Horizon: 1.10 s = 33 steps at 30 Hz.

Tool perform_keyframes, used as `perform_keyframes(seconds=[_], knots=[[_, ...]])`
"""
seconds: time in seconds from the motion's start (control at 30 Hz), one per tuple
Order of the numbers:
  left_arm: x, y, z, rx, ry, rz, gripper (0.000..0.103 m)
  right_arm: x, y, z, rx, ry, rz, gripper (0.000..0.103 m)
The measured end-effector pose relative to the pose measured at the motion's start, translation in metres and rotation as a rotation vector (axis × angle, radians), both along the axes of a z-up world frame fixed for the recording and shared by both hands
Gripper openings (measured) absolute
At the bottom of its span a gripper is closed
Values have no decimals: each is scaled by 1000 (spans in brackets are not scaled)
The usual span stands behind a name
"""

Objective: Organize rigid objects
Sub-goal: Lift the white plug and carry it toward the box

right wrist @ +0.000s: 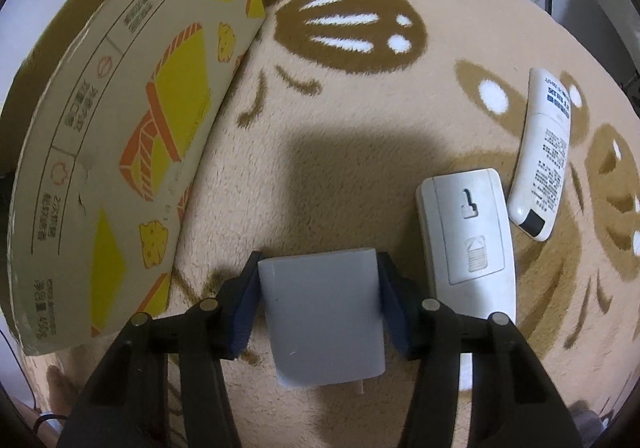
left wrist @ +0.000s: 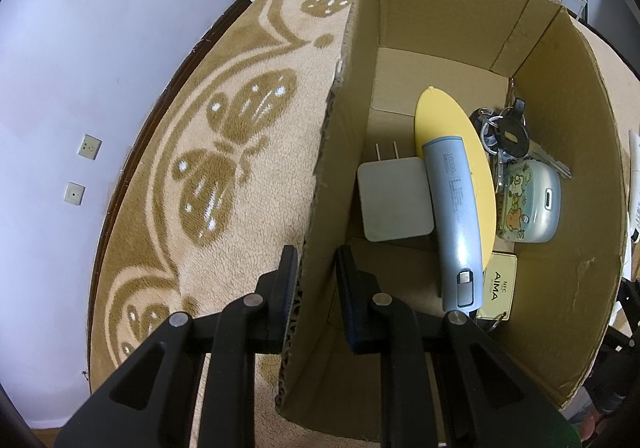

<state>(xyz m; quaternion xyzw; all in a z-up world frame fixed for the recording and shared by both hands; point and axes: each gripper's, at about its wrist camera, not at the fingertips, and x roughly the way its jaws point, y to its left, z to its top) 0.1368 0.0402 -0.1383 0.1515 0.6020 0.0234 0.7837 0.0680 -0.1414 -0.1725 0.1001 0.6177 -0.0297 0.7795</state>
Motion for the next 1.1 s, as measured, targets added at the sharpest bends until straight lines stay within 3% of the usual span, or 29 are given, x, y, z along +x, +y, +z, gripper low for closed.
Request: perform_keyframes(seconds=[0.27,0.93,1.1], knots=[[0,1,0,-1,1,1,19,-2,0,-2,-15,-25,-5,57],[0,0,0,-1,1,0,19,7,-13,33,-10,-134,-56,57],[0,0,0,-1,1,0,19,7,-23,45,-6,-202,-98,56]])
